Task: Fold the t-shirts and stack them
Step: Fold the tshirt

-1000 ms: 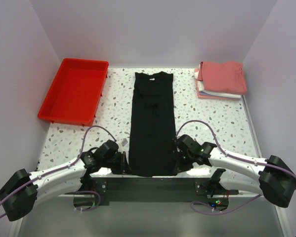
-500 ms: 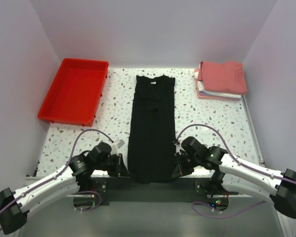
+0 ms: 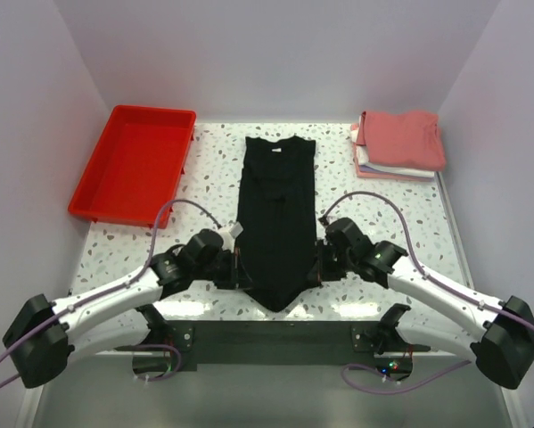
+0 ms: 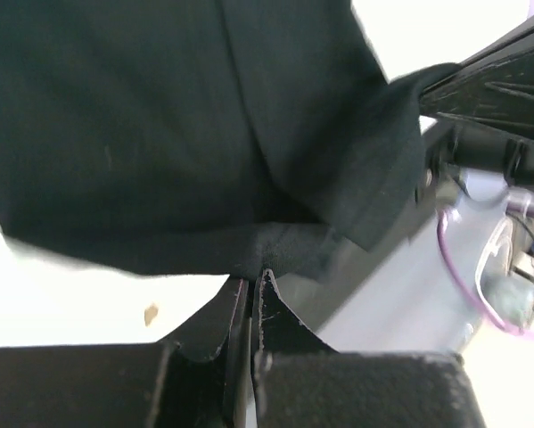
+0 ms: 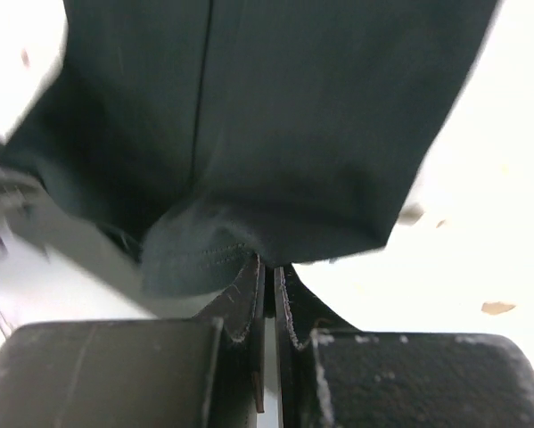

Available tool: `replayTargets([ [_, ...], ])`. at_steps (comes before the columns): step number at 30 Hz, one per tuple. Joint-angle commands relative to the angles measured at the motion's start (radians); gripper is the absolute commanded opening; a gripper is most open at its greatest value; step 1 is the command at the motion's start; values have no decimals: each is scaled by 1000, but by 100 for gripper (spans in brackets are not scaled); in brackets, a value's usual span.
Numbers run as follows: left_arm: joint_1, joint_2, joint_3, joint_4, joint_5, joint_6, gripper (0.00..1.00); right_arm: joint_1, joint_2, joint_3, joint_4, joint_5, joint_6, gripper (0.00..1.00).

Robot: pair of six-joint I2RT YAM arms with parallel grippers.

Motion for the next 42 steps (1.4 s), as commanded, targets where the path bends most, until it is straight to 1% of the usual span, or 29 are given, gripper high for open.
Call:
replayTargets([
  [1, 35, 111, 150, 162, -87, 110, 0, -84, -9, 44, 147, 80, -15, 0],
  [2, 52, 131, 165, 189, -75, 126, 0, -107, -6, 56, 173, 98, -42, 0],
  [4, 108, 186, 198, 259, -50, 149, 0, -116, 29, 110, 167, 141, -71, 0],
  [5, 151, 205, 209, 267, -44, 156, 0, -130, 45, 128, 163, 172, -87, 0],
  [6, 170, 250, 221, 305, -44, 164, 0, -136, 55, 141, 167, 187, -91, 0],
  [9, 211, 345, 292, 309, -69, 195, 0, -171, 107, 178, 198, 232, -110, 0],
  [13, 262, 412, 349, 368, -66, 201, 0, -239, 184, 237, 257, 236, -144, 0],
  [15, 289, 451, 393, 367, -78, 221, 0, -270, 244, 259, 281, 218, -164, 0],
  [17, 302, 481, 422, 353, -98, 232, 0, -293, 308, 291, 311, 198, -182, 0],
  [19, 314, 518, 441, 360, -171, 235, 0, -306, 351, 329, 322, 189, -202, 0],
  [22, 343, 551, 447, 382, -191, 238, 0, -328, 423, 378, 324, 223, -237, 0],
  [23, 355, 558, 447, 386, -204, 239, 0, -330, 442, 388, 325, 280, -262, 0],
  [24, 360, 570, 453, 393, -228, 251, 0, -333, 469, 397, 324, 307, -269, 0],
  [26, 369, 597, 467, 389, -263, 277, 0, -340, 499, 423, 327, 313, -300, 0],
  [29, 374, 643, 504, 402, -262, 313, 0, -342, 531, 438, 363, 309, -323, 0],
  [32, 377, 683, 539, 419, -222, 342, 0, -345, 571, 467, 373, 318, -341, 0],
  [42, 406, 783, 611, 426, -195, 371, 0, -360, 674, 540, 370, 325, -349, 0],
])
